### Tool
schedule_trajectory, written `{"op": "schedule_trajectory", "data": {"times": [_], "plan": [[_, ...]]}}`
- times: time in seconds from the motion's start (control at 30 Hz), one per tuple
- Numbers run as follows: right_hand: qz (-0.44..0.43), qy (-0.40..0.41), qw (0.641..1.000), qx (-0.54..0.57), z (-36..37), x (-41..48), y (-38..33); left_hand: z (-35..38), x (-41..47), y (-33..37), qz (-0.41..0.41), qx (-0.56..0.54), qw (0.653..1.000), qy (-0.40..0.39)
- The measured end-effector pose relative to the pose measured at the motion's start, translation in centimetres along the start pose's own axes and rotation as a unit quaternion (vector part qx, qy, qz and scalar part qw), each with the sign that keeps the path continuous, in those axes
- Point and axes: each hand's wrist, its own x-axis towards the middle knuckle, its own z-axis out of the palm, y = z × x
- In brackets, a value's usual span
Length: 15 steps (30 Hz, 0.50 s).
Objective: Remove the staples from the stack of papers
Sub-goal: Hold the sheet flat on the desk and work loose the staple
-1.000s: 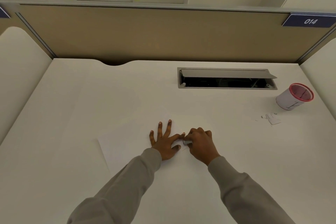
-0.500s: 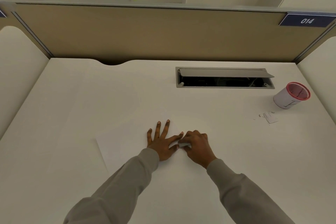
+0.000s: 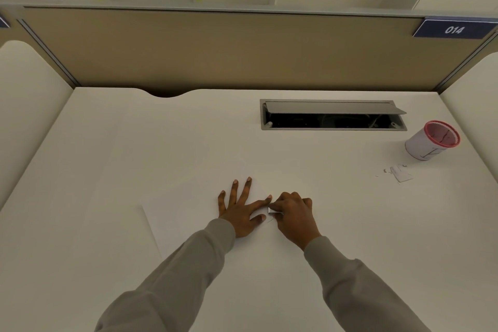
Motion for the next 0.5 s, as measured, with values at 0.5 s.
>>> {"op": "schedule_trajectory", "data": {"times": [0.5], "plan": [[-0.019, 0.007, 1.0, 0.013, -0.21, 0.1, 0.37, -0.16, 0.04, 0.06, -0.002, 0.001, 1.0, -0.011]]}}
